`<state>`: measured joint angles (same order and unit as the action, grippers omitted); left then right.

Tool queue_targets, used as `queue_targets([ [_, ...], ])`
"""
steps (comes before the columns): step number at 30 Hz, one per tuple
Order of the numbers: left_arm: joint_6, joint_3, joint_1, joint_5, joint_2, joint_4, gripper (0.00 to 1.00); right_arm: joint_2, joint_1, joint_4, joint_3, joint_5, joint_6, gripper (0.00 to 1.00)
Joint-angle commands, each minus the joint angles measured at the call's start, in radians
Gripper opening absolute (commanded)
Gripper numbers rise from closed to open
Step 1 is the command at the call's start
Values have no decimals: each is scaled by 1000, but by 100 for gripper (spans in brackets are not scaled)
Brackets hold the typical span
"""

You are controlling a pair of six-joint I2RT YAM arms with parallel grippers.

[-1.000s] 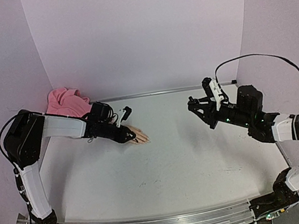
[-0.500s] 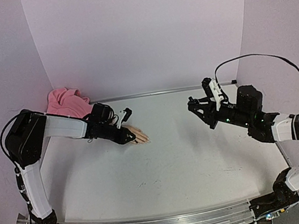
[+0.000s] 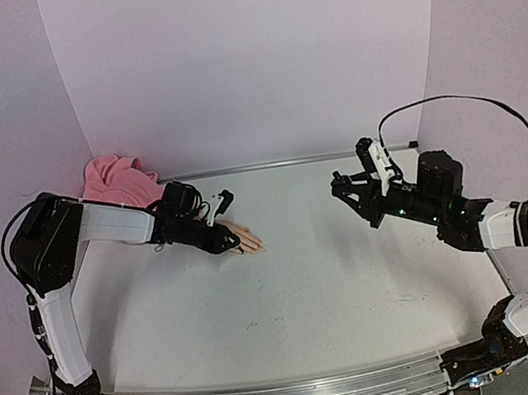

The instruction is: Paint the nails

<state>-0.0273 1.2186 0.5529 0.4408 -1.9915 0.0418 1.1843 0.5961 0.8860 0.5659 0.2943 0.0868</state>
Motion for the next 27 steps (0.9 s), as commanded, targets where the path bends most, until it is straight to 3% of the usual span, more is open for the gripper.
queue_targets([
  [1, -17, 44, -5, -8, -3, -35, 0, -3, -3, 67, 23, 18, 3, 0],
  [27, -28, 24, -5, -1, -2, -36, 0, 1, -6, 68, 23, 27, -1, 0],
])
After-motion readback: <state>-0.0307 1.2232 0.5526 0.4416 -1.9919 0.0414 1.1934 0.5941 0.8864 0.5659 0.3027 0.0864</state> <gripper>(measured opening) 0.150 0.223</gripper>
